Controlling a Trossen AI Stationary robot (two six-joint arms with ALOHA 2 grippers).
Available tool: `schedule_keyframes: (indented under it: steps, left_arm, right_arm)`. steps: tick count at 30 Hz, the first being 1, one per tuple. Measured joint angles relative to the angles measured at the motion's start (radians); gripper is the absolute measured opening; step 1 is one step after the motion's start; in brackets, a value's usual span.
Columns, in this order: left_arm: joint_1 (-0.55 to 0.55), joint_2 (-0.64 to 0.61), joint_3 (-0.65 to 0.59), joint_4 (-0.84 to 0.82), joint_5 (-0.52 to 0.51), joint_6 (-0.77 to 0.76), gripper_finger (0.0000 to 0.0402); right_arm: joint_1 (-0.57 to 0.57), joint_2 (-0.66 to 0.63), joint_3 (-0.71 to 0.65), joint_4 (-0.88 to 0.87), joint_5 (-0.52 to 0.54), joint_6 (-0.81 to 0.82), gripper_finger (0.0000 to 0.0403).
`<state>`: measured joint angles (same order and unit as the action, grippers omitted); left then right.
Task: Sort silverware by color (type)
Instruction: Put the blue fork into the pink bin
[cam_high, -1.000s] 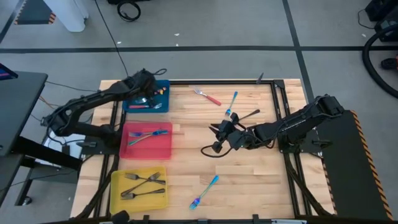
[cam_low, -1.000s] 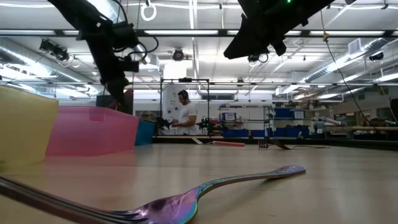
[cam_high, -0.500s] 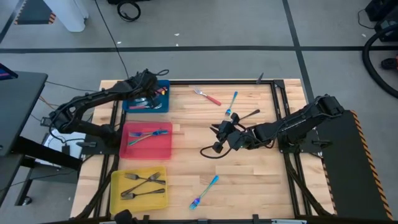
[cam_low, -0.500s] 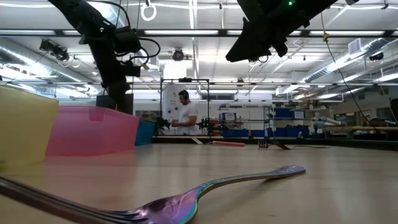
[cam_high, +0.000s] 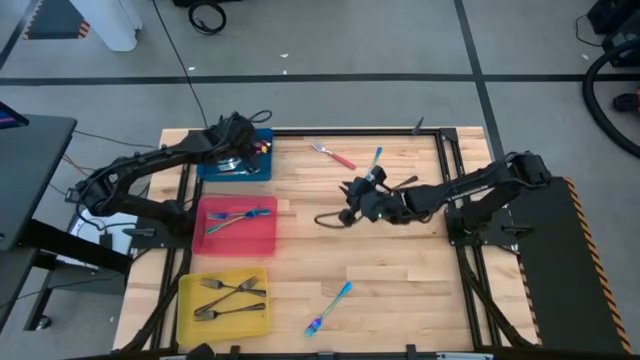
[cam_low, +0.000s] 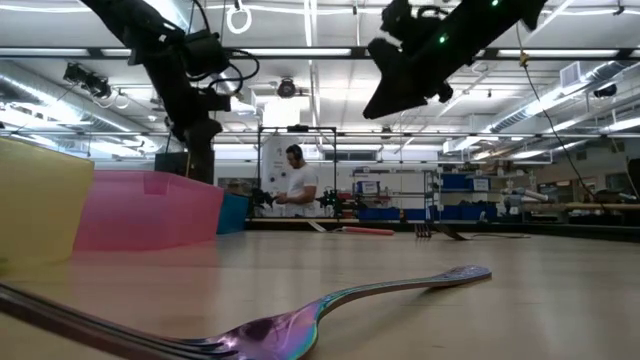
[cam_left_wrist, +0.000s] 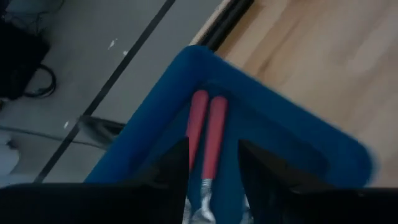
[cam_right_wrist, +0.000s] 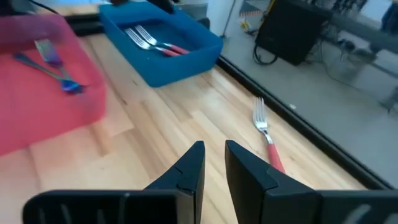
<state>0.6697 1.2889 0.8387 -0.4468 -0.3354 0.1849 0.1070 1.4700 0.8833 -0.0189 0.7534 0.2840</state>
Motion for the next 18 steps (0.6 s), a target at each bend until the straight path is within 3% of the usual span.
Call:
schedule_keyframes:
  steps: [6,10,14,18]
  left_arm:
    - [-0.120,-0.040,0.000,0.018,0.000,-0.052,0.0137]
    - [-0.224,-0.052,0.000,0.058,0.019,-0.105,0.0137]
    - [-0.328,-0.054,0.000,0.122,0.127,-0.177,0.0137]
    - [-0.441,-0.053,0.000,0.202,0.216,-0.226,0.0137]
  right_arm:
    - [-0.128,0.001,0.000,-0.059,-0.183,0.000,0.0071]
    - [-0.223,0.001,0.000,-0.125,-0.216,0.006,0.0071]
    - [-0.332,0.001,0.000,-0.170,-0.245,0.167,0.0071]
    - [-0.451,0.001,0.000,-0.184,-0.412,0.278,0.0071]
